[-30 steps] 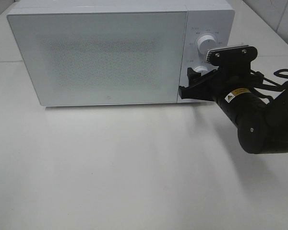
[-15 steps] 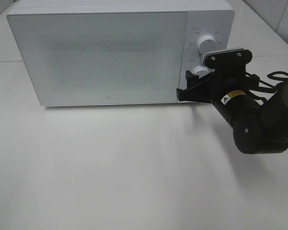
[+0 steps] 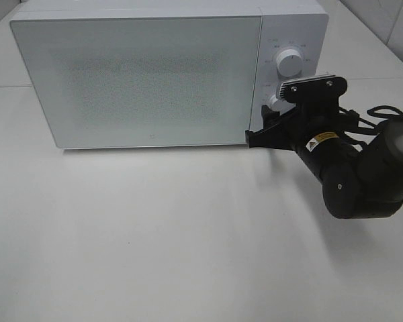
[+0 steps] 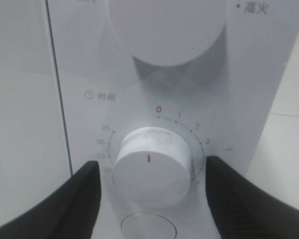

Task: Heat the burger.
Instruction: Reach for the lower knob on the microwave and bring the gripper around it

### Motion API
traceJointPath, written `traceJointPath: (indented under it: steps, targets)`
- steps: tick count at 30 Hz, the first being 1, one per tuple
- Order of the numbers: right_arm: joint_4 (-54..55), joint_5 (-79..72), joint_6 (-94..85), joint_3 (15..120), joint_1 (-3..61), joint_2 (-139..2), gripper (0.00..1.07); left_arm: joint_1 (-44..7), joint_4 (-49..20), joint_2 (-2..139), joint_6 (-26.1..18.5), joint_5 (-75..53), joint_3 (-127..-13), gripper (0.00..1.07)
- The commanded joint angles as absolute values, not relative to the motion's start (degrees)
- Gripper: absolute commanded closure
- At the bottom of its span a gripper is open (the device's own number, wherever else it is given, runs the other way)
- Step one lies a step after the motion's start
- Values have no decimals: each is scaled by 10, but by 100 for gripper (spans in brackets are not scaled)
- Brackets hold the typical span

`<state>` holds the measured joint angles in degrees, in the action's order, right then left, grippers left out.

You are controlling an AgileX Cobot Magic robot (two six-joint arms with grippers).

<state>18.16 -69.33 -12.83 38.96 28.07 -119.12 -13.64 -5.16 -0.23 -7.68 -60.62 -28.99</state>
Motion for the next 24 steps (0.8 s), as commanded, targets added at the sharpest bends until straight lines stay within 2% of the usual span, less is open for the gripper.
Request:
traceJointPath:
  steps: [1,5,11,12,14,15,16,17,18,19,20,22,24]
  targets:
    - [180,-769,-127,395,280,-1188,48,-135,-53,-14,-75,-597,-288,106]
    - [180,-770,-127,395,280,-1188,50,-135,-53,-14,-75,-597,-288,106]
    - [180,-784,-127,395,280,-1187,59,-135,-53,-14,-75,-597,-288,106]
    - [180,-791,-127,395,280,-1187,64,-135,-53,-14,-74,-597,-288,106]
    - [180,-795,-127,395,280,-1187,68,-135,-53,-14,-74,-597,-288,106]
    - [180,-798,-127,395,280,-1187,76,-135,-53,-14,-74,-597,-288,106]
    - [180,-798,-127,395,280,-1187,76,-135,-53,-14,-74,-597,-288,106]
    - [180,-798,-127,395,280,-1187,85,-135,-53,-14,-74,-597,-288,106]
    - [180,-798,-127,395,280,-1187,85,-135,-53,-14,-74,-597,-288,106]
    - [180,-798,-127,395,280,-1187,95,-135,-53,-14,-74,-597,-288,106]
    - [180,-798,-127,395,280,-1187,95,-135,-53,-14,-74,-597,-288,106]
    - [180,-798,-125,395,280,-1187,107,-135,-53,-14,-74,-597,-288,106]
    - [180,-798,-123,395,280,-1187,107,-135,-53,-14,-74,-597,-288,106]
